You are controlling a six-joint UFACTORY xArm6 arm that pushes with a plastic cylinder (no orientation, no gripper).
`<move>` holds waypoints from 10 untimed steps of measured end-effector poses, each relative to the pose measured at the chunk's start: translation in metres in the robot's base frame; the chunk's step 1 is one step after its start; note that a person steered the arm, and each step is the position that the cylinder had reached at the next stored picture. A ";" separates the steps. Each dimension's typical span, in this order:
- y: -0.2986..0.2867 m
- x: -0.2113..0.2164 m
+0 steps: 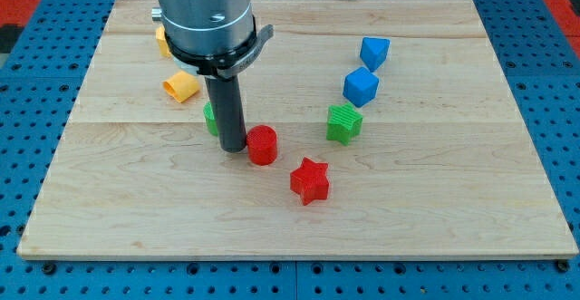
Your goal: Push the yellow hexagon parallel to the top left of the yellow heart
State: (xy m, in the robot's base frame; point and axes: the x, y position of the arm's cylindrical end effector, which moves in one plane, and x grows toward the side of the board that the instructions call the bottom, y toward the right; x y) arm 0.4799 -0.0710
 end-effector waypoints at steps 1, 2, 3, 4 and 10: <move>-0.018 0.004; -0.005 0.061; 0.002 0.083; 0.002 0.085; -0.121 -0.010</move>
State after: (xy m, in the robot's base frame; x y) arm 0.4703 -0.1924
